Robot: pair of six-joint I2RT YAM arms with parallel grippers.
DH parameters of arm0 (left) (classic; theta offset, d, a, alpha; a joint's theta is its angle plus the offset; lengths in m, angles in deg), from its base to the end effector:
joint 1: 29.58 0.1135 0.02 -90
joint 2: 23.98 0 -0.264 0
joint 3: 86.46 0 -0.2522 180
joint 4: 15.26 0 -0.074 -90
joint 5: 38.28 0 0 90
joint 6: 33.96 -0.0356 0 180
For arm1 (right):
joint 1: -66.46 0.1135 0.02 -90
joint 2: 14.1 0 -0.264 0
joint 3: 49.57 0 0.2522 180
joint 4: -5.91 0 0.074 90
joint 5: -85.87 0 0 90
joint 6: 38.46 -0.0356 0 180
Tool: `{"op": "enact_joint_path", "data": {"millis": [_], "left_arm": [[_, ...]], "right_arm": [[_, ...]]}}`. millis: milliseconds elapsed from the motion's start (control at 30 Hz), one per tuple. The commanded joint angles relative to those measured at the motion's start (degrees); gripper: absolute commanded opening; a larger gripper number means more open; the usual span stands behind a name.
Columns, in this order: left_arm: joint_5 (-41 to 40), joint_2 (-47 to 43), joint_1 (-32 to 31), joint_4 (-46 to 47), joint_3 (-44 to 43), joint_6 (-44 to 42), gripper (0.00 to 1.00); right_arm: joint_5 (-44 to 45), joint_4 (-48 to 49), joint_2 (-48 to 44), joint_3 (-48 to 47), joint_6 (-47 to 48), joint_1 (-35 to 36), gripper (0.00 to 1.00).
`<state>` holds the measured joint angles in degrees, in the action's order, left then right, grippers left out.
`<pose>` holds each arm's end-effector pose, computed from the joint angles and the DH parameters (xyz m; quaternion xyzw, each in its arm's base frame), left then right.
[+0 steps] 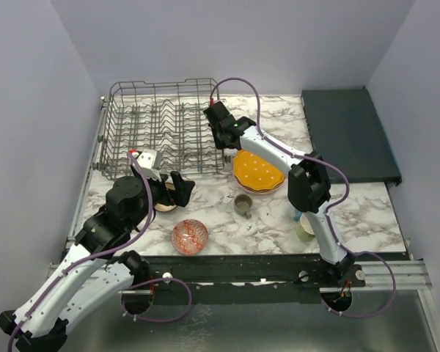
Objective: Load the mixed dishes into the dish rack
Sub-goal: Move the dish rack to the center of the board.
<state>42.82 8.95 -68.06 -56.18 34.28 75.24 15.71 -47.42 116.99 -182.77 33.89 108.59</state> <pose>0.1053 -0.0766 0.3414 0.0853 0.7856 -0.2404 0.5637 0.3885 0.3351 0.2380 -0.1411 0.9202 0.0221 0.3645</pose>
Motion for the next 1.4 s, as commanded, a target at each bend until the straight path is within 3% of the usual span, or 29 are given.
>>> {"op": "enact_joint_path", "data": {"millis": [0,500,1067,1267,1367], "left_arm": [[-1.46,0.33,-0.02,-0.55,0.93,-0.19,0.99],[-1.64,1.31,-0.02,-0.65,0.93,-0.26,0.99],[-1.82,2.5,-0.02,-0.75,1.02,-0.3,0.99],[-1.99,3.0,-0.04,-0.76,1.02,-0.39,0.99],[-2.08,3.02,-0.02,-0.75,1.02,-0.39,0.99]], "right_arm": [[-2.71,0.92,-3.56,4.03,10.05,-0.25,0.01],[-7.96,8.2,-13.94,19.77,16.23,-0.25,0.0],[-5.24,8.76,-14.84,21.66,13.52,-1.87,0.01],[-7.17,8.99,-15.92,22.13,12.49,-1.94,0.31],[-7.74,8.9,-16.55,22.14,11.67,-1.88,0.37]]}}
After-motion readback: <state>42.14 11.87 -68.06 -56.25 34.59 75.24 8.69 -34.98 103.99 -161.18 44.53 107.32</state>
